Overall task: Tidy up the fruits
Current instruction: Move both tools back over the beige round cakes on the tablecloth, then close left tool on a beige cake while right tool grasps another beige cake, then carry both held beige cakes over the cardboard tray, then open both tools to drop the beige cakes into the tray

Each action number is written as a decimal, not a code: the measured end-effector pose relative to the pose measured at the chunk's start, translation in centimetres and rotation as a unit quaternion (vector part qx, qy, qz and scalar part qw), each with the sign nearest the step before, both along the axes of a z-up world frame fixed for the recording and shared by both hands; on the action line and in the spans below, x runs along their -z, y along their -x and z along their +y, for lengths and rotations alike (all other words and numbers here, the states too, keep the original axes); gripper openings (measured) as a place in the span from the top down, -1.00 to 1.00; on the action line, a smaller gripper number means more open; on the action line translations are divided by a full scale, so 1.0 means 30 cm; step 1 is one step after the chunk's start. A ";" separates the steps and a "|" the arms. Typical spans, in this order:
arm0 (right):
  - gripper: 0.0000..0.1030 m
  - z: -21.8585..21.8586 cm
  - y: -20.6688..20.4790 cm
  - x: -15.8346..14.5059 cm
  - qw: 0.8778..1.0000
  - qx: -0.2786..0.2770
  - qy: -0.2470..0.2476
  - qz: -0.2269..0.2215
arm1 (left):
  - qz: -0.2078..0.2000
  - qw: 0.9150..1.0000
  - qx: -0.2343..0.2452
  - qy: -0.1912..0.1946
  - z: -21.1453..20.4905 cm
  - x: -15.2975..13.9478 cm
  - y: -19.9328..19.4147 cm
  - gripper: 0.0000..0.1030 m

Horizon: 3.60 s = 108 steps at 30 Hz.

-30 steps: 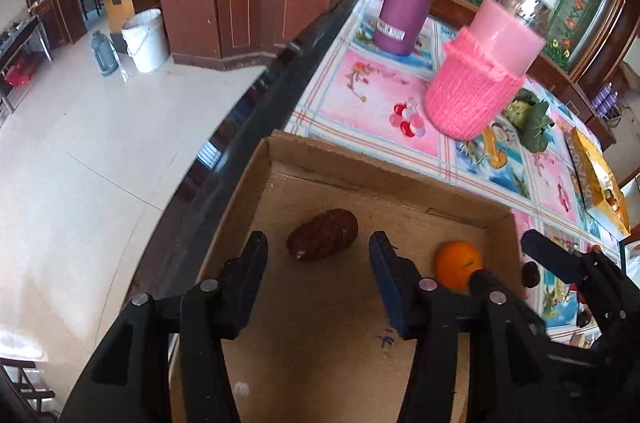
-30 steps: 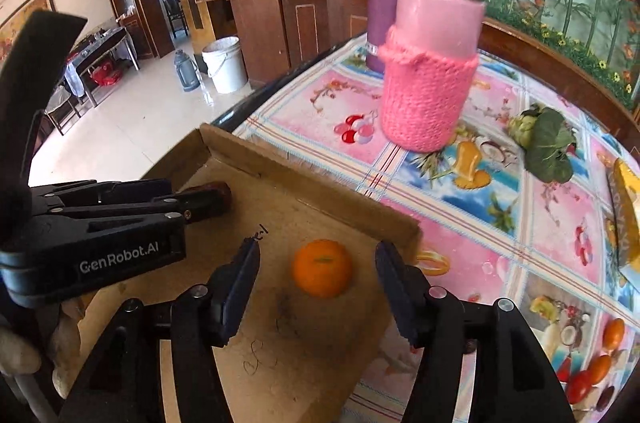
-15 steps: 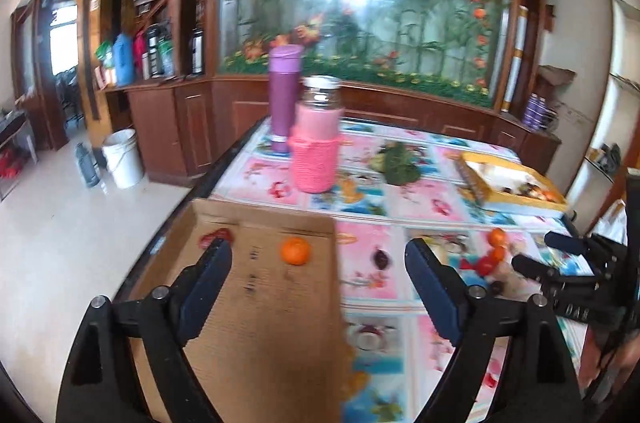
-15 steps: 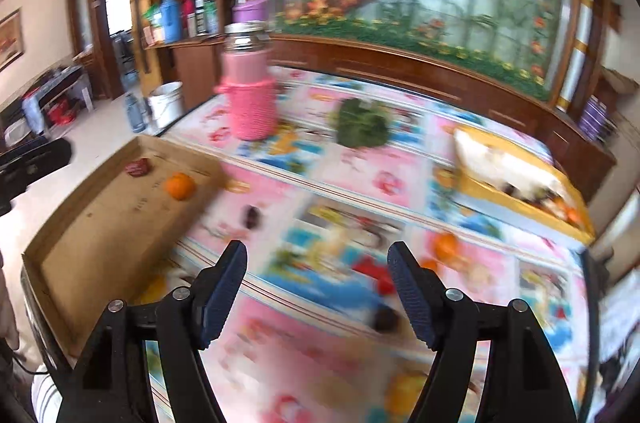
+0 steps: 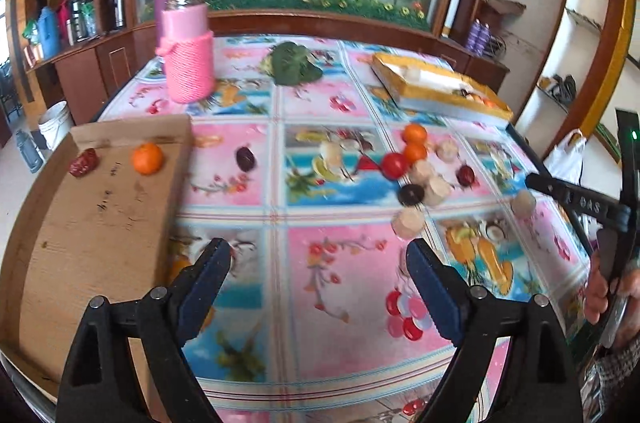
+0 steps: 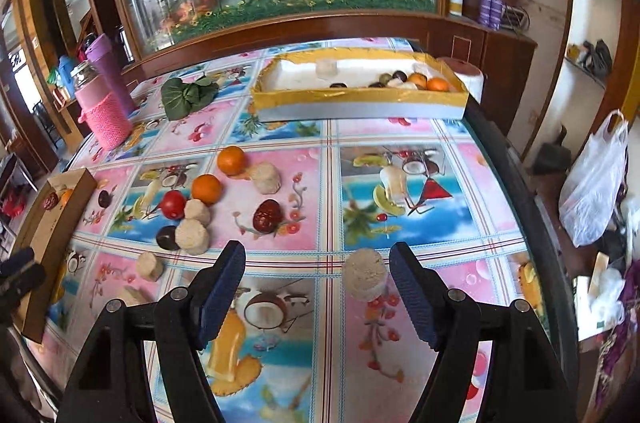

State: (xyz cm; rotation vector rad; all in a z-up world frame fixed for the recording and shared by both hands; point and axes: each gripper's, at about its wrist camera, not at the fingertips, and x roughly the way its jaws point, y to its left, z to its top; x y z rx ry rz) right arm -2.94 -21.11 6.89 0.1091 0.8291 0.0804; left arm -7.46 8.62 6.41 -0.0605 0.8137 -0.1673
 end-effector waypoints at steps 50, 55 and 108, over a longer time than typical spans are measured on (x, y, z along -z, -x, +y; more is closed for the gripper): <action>0.34 -0.055 0.050 0.075 1.000 0.017 0.016 0.021 | 0.040 0.998 0.043 0.010 -0.123 0.086 -0.032 0.43; 0.33 0.020 0.090 0.021 1.000 -0.005 0.022 0.013 | 0.033 0.998 0.022 0.044 -0.005 0.037 0.014 0.43; -0.13 1.315 -0.162 0.014 0.953 -0.303 0.021 0.006 | 0.038 0.971 -0.227 0.061 0.860 -0.035 -0.146 -0.07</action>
